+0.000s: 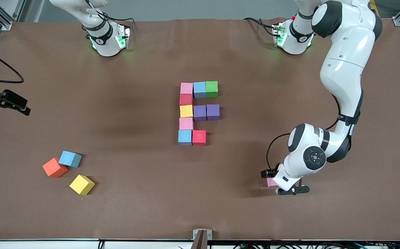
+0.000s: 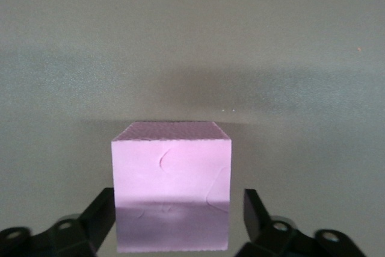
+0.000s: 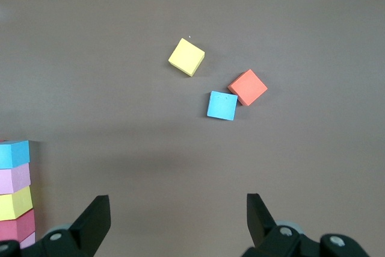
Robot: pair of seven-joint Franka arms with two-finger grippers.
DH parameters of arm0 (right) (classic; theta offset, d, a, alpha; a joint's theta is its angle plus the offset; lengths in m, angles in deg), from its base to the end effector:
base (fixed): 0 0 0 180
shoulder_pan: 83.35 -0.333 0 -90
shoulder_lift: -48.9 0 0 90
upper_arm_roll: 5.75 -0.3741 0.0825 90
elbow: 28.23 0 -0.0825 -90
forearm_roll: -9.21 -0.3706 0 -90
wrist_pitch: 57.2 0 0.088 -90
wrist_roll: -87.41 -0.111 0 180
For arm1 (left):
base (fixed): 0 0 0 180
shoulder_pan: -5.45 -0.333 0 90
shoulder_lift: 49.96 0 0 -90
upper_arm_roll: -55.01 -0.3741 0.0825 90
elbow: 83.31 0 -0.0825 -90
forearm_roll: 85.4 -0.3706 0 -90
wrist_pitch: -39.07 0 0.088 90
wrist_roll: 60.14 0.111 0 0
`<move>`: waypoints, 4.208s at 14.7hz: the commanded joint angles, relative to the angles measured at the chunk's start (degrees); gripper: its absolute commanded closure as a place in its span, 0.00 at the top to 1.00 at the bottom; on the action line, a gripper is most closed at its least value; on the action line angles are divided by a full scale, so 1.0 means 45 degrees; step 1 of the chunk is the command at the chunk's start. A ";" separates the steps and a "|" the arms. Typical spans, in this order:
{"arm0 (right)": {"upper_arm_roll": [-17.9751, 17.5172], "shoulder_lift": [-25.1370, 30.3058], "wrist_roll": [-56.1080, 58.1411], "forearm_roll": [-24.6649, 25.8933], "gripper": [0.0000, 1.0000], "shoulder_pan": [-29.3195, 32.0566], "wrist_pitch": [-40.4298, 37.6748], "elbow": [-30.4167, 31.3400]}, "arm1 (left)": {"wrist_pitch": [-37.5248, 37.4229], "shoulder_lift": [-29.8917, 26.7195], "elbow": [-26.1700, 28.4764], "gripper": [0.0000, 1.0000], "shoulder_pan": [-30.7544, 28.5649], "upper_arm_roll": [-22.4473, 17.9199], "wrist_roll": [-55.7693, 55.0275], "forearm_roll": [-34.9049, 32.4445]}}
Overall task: Arrange 11 blocks into digit 3
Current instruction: 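Lift the pink cube with the left gripper, then carry the pink cube beside the red cube with the left gripper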
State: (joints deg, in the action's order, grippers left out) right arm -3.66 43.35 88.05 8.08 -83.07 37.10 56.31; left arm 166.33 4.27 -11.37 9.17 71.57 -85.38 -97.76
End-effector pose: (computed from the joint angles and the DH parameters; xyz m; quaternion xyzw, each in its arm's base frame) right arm 0.5846 -0.0208 0.6751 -0.9992 0.0153 -0.0370 0.0071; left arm 0.7668 -0.1998 0.2408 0.9984 0.0408 0.0155 0.0366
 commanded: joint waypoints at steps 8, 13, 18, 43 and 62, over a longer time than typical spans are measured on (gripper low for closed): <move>-0.0036 0.0100 -0.0025 0.0155 1.00 0.0075 0.0060 0.0040 | 0.0100 -0.0040 -0.0321 0.97 0.0191 -0.0261 0.0043 0.0147; -0.0036 0.0100 -0.0026 0.0155 1.00 0.0094 0.0137 0.0040 | 0.1406 0.0194 -0.0556 0.97 0.0191 -0.0612 0.0239 0.0147; -0.0036 0.0081 -0.0026 0.0155 1.00 0.0114 0.0177 0.0040 | 0.1507 0.0292 -0.0635 0.97 0.0210 -0.0574 0.0122 0.0225; -0.0017 0.0081 -0.0026 0.0213 1.00 0.0134 0.0177 0.0060 | 0.0745 -0.0840 -0.0069 0.27 0.2220 -0.0554 -0.8558 0.1614; 0.0003 0.0022 0.0053 0.0174 1.00 0.0290 -0.0018 0.0099 | 0.0920 -0.2579 0.3096 0.17 0.4759 -0.0496 -2.5578 -0.1435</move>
State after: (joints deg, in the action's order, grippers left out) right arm -3.04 43.15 88.06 8.12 -82.56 37.23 56.36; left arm 170.12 -6.83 1.61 29.20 69.81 -196.54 -103.06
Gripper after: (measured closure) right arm 0.000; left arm 0.454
